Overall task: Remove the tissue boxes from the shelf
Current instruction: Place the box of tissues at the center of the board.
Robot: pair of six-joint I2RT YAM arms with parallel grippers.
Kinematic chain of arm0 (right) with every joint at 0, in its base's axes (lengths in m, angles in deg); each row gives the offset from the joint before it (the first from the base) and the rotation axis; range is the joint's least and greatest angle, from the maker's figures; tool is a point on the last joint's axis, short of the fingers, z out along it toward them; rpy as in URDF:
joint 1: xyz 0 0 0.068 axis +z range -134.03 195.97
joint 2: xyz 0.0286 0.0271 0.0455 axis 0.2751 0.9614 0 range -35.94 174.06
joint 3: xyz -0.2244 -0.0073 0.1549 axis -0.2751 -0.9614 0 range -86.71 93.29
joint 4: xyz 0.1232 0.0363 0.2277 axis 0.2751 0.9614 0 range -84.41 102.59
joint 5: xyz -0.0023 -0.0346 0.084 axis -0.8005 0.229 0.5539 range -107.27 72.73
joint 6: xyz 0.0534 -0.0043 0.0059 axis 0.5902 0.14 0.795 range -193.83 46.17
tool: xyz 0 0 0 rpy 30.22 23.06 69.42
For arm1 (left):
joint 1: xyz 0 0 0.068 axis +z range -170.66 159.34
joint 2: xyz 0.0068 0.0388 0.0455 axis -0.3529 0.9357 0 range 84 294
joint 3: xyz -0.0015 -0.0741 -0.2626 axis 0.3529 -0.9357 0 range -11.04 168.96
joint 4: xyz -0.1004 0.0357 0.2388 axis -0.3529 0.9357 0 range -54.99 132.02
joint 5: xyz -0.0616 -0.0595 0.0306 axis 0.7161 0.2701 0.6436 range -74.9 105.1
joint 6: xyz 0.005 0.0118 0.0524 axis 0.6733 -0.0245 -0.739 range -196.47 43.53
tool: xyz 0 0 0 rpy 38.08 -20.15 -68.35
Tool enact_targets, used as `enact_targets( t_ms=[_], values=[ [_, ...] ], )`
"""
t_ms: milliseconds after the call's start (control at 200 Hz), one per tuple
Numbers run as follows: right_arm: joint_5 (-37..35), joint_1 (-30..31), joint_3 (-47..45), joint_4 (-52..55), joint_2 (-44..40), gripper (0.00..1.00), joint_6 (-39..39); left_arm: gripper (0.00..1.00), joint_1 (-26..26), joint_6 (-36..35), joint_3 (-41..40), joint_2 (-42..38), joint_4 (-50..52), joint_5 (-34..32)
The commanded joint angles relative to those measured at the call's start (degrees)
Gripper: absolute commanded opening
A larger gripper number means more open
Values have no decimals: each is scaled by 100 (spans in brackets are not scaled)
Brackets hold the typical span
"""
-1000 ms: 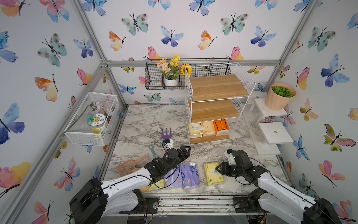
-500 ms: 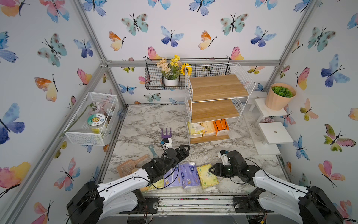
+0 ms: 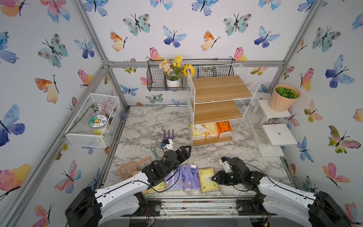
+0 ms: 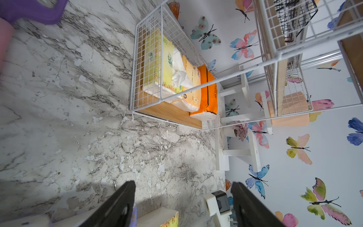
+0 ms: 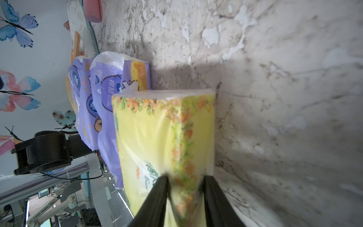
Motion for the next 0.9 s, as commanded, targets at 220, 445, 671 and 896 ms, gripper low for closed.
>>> enact_targets(
  t_ms=[220, 445, 671, 896],
  values=[
    [-490, 268, 369, -226, 561, 45, 129, 81, 131, 87, -166, -143, 99, -197],
    [-2514, 207, 1180, 671, 8, 61, 81, 80, 224, 351, -354, -363, 210, -344],
    [-3354, 157, 1719, -933, 1029, 55, 751, 80, 292, 526, -543, -500, 147, -211],
    [-3403, -146, 1919, -2560, 2231, 50, 1319, 80, 311, 619, -789, -863, 146, -97]
  ],
)
